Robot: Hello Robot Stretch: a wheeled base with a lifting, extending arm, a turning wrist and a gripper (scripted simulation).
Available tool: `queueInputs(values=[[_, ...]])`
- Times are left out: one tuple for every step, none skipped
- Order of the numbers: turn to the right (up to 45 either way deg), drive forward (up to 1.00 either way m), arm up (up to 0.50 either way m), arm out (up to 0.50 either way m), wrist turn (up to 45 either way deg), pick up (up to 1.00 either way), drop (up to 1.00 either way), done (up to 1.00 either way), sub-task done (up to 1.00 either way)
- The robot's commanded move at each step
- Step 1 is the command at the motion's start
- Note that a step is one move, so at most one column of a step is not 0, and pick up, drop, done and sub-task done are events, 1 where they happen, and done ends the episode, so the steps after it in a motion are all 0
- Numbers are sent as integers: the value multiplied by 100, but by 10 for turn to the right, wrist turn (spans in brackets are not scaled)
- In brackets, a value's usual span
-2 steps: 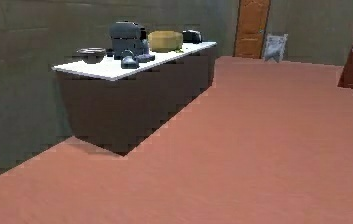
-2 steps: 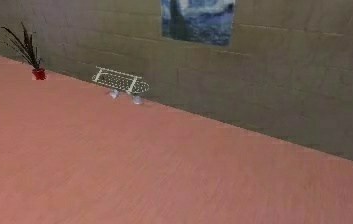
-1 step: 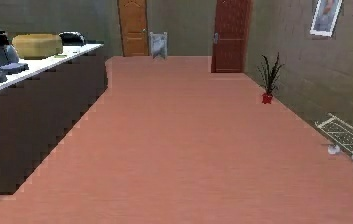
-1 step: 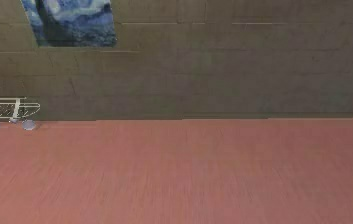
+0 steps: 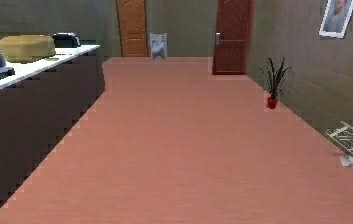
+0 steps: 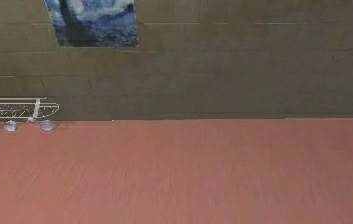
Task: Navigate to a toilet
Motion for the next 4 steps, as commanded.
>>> queueInputs(values=[[30,0,0,0,0,0,0,0,0],[0,100,0,0,0,0,0,0,0],[0,100,0,0,0,0,0,0,0],[0,100,0,0,0,0,0,0,0]])
